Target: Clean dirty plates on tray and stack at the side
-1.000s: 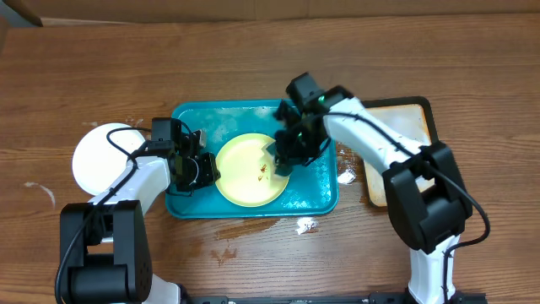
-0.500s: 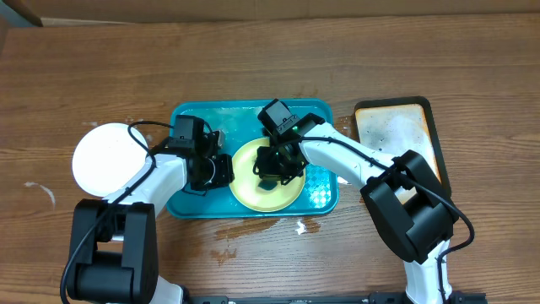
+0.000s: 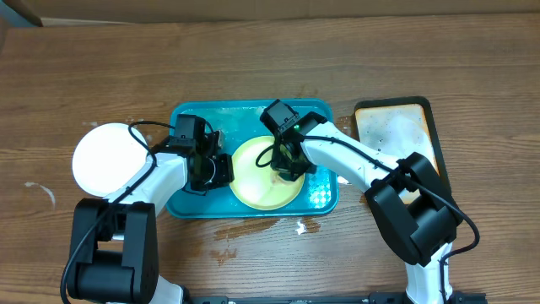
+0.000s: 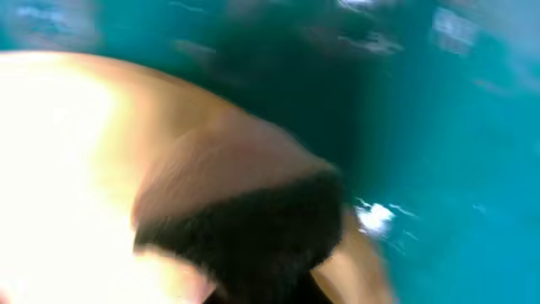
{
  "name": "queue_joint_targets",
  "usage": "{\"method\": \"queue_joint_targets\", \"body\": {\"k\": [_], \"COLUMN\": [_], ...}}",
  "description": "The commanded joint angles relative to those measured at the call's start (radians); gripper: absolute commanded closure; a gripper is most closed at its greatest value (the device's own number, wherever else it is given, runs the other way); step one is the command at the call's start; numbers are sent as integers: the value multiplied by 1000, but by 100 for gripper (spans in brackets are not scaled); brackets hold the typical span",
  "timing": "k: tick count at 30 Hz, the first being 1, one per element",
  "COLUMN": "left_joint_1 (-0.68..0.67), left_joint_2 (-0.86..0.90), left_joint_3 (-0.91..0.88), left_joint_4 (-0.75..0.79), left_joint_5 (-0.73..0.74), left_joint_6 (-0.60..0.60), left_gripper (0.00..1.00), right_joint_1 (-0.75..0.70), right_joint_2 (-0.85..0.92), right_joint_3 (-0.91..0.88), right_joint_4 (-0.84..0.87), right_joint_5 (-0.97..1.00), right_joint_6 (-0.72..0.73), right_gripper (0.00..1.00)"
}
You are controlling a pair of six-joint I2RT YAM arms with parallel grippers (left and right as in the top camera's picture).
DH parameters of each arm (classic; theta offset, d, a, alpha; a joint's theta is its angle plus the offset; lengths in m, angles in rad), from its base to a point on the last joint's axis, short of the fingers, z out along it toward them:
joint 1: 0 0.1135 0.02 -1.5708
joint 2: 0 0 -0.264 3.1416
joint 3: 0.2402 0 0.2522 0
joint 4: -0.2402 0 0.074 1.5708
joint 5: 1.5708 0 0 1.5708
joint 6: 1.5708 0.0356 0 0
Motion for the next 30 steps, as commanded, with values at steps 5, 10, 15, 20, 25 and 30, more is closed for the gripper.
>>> {"method": "queue_joint_targets", "body": {"k": [5, 10, 15, 20, 25, 30], "left_joint_1": [0, 0, 0, 0, -1, -1], "left_joint_2": [10, 11, 11, 10, 10, 10], "left_joint_3": [23, 24, 24, 24, 24, 24], "left_joint_4": [-4, -4, -4, -19, -38, -45], "left_joint_5": [0, 0, 0, 0, 0, 0], "left_joint_6": [-14, -14, -14, -13, -9, 6], "left_gripper": [96, 96, 96, 96, 96, 96], "right_joint_1": [18, 19, 19, 17, 17, 20], "right_joint_2": [18, 18, 19, 19, 19, 29], "right_joint_3": [-11, -22, -70, -111, -110, -111], "right_joint_4": [134, 37, -41, -54, -74, 174], "right_joint_5": [-293, -224, -122, 39, 122, -239], "right_joint_6": [-89, 24, 87, 222, 302, -100], "right_gripper": [96, 96, 96, 96, 96, 96]}}
